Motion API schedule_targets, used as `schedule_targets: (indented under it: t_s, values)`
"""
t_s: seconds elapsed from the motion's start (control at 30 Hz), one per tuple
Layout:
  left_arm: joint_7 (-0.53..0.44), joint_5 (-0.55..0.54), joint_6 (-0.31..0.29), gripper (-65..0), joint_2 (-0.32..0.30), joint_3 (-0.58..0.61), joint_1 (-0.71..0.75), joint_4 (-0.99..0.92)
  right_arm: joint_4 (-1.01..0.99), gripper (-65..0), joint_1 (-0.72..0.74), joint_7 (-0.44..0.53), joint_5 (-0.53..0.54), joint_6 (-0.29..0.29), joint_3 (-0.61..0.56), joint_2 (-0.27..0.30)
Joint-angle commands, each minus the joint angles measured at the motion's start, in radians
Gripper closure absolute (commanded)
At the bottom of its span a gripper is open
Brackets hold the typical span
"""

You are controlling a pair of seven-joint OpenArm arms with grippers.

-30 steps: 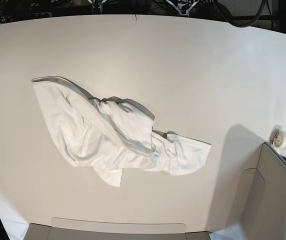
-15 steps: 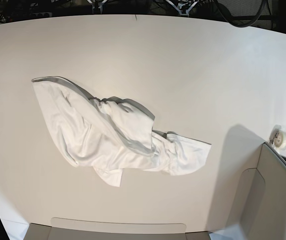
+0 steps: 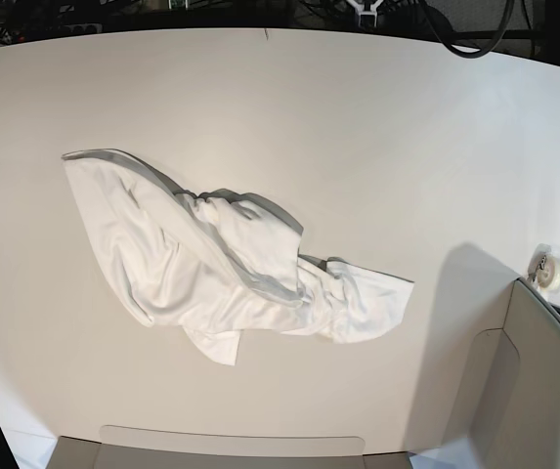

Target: Layout the t-shirt on the table in an organized manner, then fold the t-shirt properly

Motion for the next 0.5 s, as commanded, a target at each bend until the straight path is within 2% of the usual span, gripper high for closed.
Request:
schedule_targets:
  t_s: [0.0, 0.27, 0.47]
  values:
    - [-0.017, 0.002, -0.001, 0.0, 0.003, 0.003, 0.036, 0.042, 0.028, -0.5, -0.035, 0.015, 0.003, -0.003, -0.002, 0.007]
    - [-0.017, 0.001, -0.001, 0.0, 0.003, 0.012, 0.286, 0.364, 0.318, -0.3, -0.266, 0.021, -0.031, -0.005, -0.037, 0.059]
    - [-0.016, 0.001, 0.004, 0.0, -0.034, 0.139, 0.532, 0.672, 0.651, -0.2, -0.503, 0.021, -0.040, -0.005, -0.037, 0.130]
